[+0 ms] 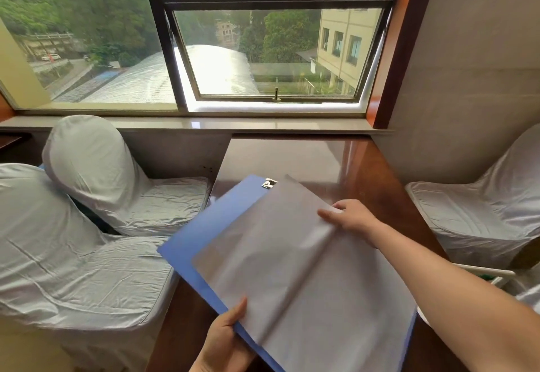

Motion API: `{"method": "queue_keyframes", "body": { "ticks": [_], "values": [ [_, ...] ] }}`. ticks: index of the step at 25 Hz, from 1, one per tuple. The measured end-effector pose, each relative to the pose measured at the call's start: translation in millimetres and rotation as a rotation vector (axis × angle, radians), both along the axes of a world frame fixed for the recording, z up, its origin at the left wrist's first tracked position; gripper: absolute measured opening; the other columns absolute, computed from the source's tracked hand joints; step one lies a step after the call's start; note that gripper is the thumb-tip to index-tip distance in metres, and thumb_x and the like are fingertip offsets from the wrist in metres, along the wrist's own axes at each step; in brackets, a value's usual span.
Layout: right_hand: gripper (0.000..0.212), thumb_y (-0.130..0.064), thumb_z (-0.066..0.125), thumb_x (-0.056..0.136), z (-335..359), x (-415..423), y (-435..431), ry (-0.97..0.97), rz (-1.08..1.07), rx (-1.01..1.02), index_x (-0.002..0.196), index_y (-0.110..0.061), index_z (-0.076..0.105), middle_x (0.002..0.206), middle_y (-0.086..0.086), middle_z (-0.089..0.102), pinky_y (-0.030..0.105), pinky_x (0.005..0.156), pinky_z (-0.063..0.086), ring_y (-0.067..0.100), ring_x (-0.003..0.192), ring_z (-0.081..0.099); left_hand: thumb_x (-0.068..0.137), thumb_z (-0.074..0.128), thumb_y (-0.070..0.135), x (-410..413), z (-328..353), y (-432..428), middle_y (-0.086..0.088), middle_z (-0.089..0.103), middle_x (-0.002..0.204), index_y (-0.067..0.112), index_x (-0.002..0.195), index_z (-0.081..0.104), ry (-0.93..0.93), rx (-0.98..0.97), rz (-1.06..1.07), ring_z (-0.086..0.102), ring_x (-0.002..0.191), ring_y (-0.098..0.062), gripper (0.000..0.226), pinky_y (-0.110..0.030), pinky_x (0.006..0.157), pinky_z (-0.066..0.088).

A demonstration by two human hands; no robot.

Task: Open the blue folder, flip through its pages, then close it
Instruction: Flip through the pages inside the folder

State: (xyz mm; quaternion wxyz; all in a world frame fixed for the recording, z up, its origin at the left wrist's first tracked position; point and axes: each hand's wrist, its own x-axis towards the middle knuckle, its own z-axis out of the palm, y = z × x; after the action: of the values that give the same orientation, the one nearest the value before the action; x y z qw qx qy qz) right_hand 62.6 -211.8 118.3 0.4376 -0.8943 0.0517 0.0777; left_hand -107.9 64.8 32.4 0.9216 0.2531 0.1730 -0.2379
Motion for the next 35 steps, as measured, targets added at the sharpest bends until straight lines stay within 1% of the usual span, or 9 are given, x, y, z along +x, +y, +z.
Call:
{"method": "queue_keyframes", "body": {
  "ticks": [6, 10, 14, 18, 21, 24, 28, 33, 35],
  "values": [
    [0.057, -0.074, 0.068, 0.069, 8.0, 7.9, 10.5, -0.151, -0.061, -0.406, 0.082, -0.020, 0.057, 0.095, 0.007, 0.070, 0.036, 0.071, 0.043, 0.033, 0.095, 0.066, 0.063, 0.080, -0.009, -0.8, -2.0, -4.5, -0.025, 0.068, 0.119, 0.012, 0.119, 0.068, -0.068, 0.270, -0.066, 0.065, 0.103, -0.050, 0.061, -0.061, 0.072, 0.056],
    [0.073, -0.084, 0.057, 0.067, 15.9, 10.7, 15.9, -0.260, -0.104, -0.653, 0.094, -0.016, 0.063, 0.106, 0.012, 0.069, 0.038, 0.074, 0.046, 0.034, 0.102, 0.065, 0.065, 0.075, -0.002, 2.3, -5.7, -16.0, -0.023, 0.074, 0.107, 0.008, 0.119, 0.063, -0.036, 0.401, 0.020, 0.070, 0.090, -0.045, 0.056, -0.061, 0.063, 0.059],
    [0.065, -0.070, 0.048, 0.086, 25.7, 5.1, 22.9, -0.361, -0.034, -0.666, 0.108, -0.011, 0.066, 0.111, 0.014, 0.064, 0.044, 0.089, 0.045, 0.036, 0.108, 0.058, 0.065, 0.071, -0.003, 2.4, -7.9, -23.3, -0.019, 0.074, 0.110, 0.009, 0.121, 0.062, -0.009, 0.361, 0.182, 0.070, 0.096, -0.041, 0.057, -0.053, 0.070, 0.061],
    [0.052, -0.051, 0.058, 0.092, 29.1, -27.7, 14.7, -0.519, 0.015, -0.693, 0.126, -0.012, 0.061, 0.135, 0.011, 0.058, 0.050, 0.112, 0.032, 0.033, 0.126, 0.048, 0.069, 0.065, -0.002, 3.7, -7.1, -24.6, -0.013, 0.078, 0.098, 0.010, 0.114, 0.064, 0.021, 0.246, 0.268, 0.074, 0.082, -0.033, 0.046, -0.044, 0.056, 0.061],
    [0.056, -0.036, 0.072, 0.087, 12.1, -79.4, 4.8, -0.591, -0.103, -0.532, 0.135, -0.013, 0.056, 0.149, 0.018, 0.044, 0.052, 0.112, 0.032, 0.039, 0.136, 0.037, 0.074, 0.063, 0.004, 7.1, -4.9, -24.0, -0.014, 0.078, 0.095, 0.004, 0.116, 0.063, 0.068, 0.164, 0.287, 0.075, 0.079, -0.031, 0.042, -0.040, 0.053, 0.060],
    [0.069, -0.033, 0.072, 0.087, -10.4, -121.3, -0.2, -0.324, -0.243, -0.141, 0.148, -0.024, 0.040, 0.159, 0.010, 0.029, 0.044, 0.115, 0.028, 0.029, 0.145, 0.027, 0.078, 0.061, 0.006, 11.2, -1.7, -22.4, -0.015, 0.077, 0.099, 0.003, 0.120, 0.061, 0.073, 0.120, 0.334, 0.075, 0.080, -0.030, 0.042, -0.039, 0.054, 0.061],
    [0.073, -0.008, 0.073, 0.086, -25.0, -141.1, 7.5, -0.027, -0.274, 0.394, 0.149, -0.026, 0.039, 0.140, -0.003, 0.056, 0.030, 0.096, 0.046, 0.012, 0.117, 0.059, 0.086, 0.058, 0.005, 15.2, -1.6, -17.4, -0.017, 0.071, 0.110, 0.004, 0.127, 0.057, 0.071, 0.124, 0.372, 0.075, 0.080, -0.029, 0.041, -0.039, 0.054, 0.061],
    [0.080, 0.013, 0.067, 0.077, -21.2, -140.5, 2.5, -0.024, -0.298, 0.512, 0.142, -0.029, 0.047, 0.104, 0.004, 0.076, 0.031, 0.074, 0.059, 0.019, 0.092, 0.075, 0.087, 0.058, 0.007, 17.6, -1.0, -8.1, -0.013, 0.076, 0.098, 0.010, 0.125, 0.059, 0.057, 0.135, 0.402, 0.073, 0.087, -0.031, 0.038, -0.041, 0.056, 0.062],
    [0.080, 0.014, 0.068, 0.076, -21.3, -142.8, 4.8, -0.054, -0.279, 0.496, 0.139, -0.030, 0.050, 0.096, 0.002, 0.078, 0.033, 0.073, 0.062, 0.020, 0.088, 0.076, 0.090, 0.056, 0.007, 20.2, -0.5, -4.4, -0.014, 0.073, 0.107, 0.009, 0.128, 0.057, 0.059, 0.127, 0.400, 0.067, 0.098, -0.033, 0.039, -0.043, 0.060, 0.063]
  ]
}}
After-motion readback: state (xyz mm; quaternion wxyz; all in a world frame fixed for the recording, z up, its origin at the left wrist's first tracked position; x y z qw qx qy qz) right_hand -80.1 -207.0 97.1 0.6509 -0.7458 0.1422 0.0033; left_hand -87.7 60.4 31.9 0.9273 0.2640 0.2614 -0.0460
